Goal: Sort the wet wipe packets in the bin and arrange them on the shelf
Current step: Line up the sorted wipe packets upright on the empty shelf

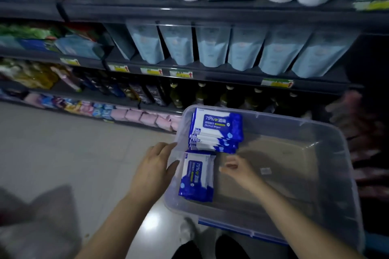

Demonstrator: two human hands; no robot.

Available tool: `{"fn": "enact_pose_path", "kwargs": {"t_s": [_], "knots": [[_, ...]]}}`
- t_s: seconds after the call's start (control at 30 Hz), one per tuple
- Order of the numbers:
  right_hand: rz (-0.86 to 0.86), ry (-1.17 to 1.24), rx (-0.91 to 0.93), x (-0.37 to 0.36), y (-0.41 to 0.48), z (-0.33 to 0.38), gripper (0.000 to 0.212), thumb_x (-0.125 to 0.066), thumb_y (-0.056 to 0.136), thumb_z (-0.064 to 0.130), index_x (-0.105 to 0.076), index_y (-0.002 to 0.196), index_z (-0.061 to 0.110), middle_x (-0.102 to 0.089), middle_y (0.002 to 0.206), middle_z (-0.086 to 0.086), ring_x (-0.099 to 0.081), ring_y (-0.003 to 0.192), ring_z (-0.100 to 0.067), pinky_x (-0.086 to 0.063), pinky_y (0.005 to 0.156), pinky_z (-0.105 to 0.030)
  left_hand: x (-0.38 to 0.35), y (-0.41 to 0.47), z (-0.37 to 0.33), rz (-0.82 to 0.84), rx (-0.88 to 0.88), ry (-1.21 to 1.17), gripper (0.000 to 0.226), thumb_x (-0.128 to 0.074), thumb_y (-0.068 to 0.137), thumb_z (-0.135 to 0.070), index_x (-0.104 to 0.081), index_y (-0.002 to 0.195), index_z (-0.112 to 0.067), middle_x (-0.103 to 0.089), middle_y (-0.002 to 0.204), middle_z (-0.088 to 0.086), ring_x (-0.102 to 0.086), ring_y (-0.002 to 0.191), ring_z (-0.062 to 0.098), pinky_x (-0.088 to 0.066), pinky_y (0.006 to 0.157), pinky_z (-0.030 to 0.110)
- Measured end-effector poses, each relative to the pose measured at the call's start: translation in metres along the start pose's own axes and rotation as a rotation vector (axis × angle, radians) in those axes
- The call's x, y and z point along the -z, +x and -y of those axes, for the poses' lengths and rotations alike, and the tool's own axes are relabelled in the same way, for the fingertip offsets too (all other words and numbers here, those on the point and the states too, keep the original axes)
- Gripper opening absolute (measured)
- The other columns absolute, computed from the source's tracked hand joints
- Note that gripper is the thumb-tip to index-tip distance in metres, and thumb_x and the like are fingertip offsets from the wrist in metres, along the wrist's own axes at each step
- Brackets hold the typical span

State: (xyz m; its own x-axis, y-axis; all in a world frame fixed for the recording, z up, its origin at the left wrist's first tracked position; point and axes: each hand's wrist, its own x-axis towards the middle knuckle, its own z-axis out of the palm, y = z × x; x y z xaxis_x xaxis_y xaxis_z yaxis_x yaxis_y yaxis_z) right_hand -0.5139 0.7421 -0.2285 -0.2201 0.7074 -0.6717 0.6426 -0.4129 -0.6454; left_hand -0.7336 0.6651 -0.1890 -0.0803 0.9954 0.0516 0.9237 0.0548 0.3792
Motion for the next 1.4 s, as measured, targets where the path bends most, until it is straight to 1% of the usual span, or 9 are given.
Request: {"fn": "enact_pose_path", "kwargs": {"t_s": [0.07, 0.2, 0.53, 0.8, 0.9, 1.0, 1.13, 1.27, 1.4], "knots": [[0.053, 0.063, -0.088, -0.016, 0.014, -0.002, 0.047, -0.067, 0.085, 0.018, -0.048, 0.126, 0.002, -0.056, 0.119, -0.010, -0.055, 0.107, -0.022, -0.044, 0.089, -0.029, -0.006, 0.003, 0.007, 0.003, 0.036, -0.026, 0.042, -0.069, 0.082, -0.025, -0.061, 0.120, -0.009, -0.065, 0.107, 0.009, -0.062, 0.094, 0.027, -0.051, 0.081, 0.035], [0.128, 0.348, -0.225, -0.047, 0.029, 0.001, 0.026, -0.066, 0.085, 0.010, -0.053, 0.107, 0.012, -0.060, 0.092, 0.003, -0.058, 0.077, -0.007, -0.046, 0.059, -0.018, -0.015, 0.008, 0.018, 0.067, 0.143, -0.126, 0.049, -0.068, 0.085, -0.025, -0.055, 0.130, -0.011, -0.059, 0.115, 0.005, -0.059, 0.097, 0.020, -0.052, 0.085, 0.036], [0.098, 0.535, -0.297, -0.088, 0.034, 0.015, 0.036, -0.072, 0.074, -0.005, -0.060, 0.103, 0.011, -0.068, 0.104, -0.015, -0.066, 0.090, -0.027, -0.055, 0.069, -0.033, -0.019, 0.012, 0.032, 0.119, 0.079, -0.216, 0.045, -0.068, 0.085, -0.028, -0.058, 0.128, -0.016, -0.060, 0.105, 0.000, -0.060, 0.087, 0.013, -0.049, 0.073, 0.021], [0.083, 0.536, -0.335, -0.036, 0.001, -0.002, 0.045, -0.075, 0.070, -0.005, -0.056, 0.109, 0.007, -0.068, 0.100, -0.014, -0.066, 0.090, -0.029, -0.051, 0.090, -0.048, 0.000, 0.043, 0.013, 0.072, -0.147, 0.071, 0.052, -0.059, 0.082, -0.045, -0.061, 0.120, -0.009, -0.063, 0.107, 0.008, -0.060, 0.093, 0.027, -0.053, 0.072, 0.036], [0.006, 0.623, -0.308, -0.006, -0.018, -0.019, 0.038, -0.070, 0.072, -0.010, -0.057, 0.105, 0.004, -0.068, 0.095, -0.014, -0.065, 0.088, -0.031, -0.050, 0.090, -0.050, -0.004, 0.070, -0.019, 0.079, -0.322, 0.116, 0.060, -0.079, 0.068, -0.036, -0.061, 0.117, -0.006, -0.063, 0.107, 0.010, -0.061, 0.093, 0.030, -0.053, 0.074, 0.038], [-0.089, 0.796, -0.315, 0.015, -0.036, -0.036, 0.038, -0.069, 0.072, -0.011, -0.059, 0.105, 0.006, -0.070, 0.094, -0.016, -0.068, 0.083, -0.031, -0.055, 0.076, -0.046, -0.014, 0.096, -0.047, 0.138, -0.433, 0.257, 0.080, -0.090, 0.049, -0.042, -0.064, 0.116, -0.007, -0.065, 0.106, 0.009, -0.064, 0.095, 0.028, -0.053, 0.076, 0.036], [-0.153, 0.901, -0.272, 0.037, -0.049, -0.049, 0.039, -0.072, 0.069, -0.008, -0.061, 0.104, 0.006, -0.072, 0.089, -0.016, -0.070, 0.074, -0.029, -0.057, 0.061, -0.038, -0.027, 0.117, -0.065, 0.294, -0.431, 0.426, 0.088, -0.078, 0.067, -0.048, -0.043, 0.139, -0.012, -0.051, 0.132, 0.006, -0.051, 0.119, 0.026, -0.044, 0.093, 0.038], [-0.169, 0.933, -0.238, 0.047, -0.052, -0.054, 0.036, -0.071, 0.071, -0.008, -0.062, 0.101, 0.008, -0.072, 0.092, -0.016, -0.070, 0.081, -0.031, -0.056, 0.070, -0.043, -0.033, 0.126, -0.060, 0.303, -0.431, 0.500, 0.096, -0.094, 0.028, -0.043, -0.066, 0.113, -0.010, -0.065, 0.104, 0.007, -0.065, 0.085, 0.026, -0.054, 0.067, 0.036], [-0.181, 0.964, -0.217, 0.053, -0.050, -0.054, 0.034, -0.070, 0.071, -0.009, -0.062, 0.099, 0.008, -0.071, 0.096, -0.018, -0.068, 0.086, -0.034, -0.055, 0.074, -0.045, -0.035, 0.131, -0.059, 0.324, -0.450, 0.448, 0.078, -0.069, 0.082, -0.036, -0.031, 0.146, -0.013, -0.036, 0.146, 0.006, -0.041, 0.128, 0.026, -0.037, 0.101, 0.036]]}}
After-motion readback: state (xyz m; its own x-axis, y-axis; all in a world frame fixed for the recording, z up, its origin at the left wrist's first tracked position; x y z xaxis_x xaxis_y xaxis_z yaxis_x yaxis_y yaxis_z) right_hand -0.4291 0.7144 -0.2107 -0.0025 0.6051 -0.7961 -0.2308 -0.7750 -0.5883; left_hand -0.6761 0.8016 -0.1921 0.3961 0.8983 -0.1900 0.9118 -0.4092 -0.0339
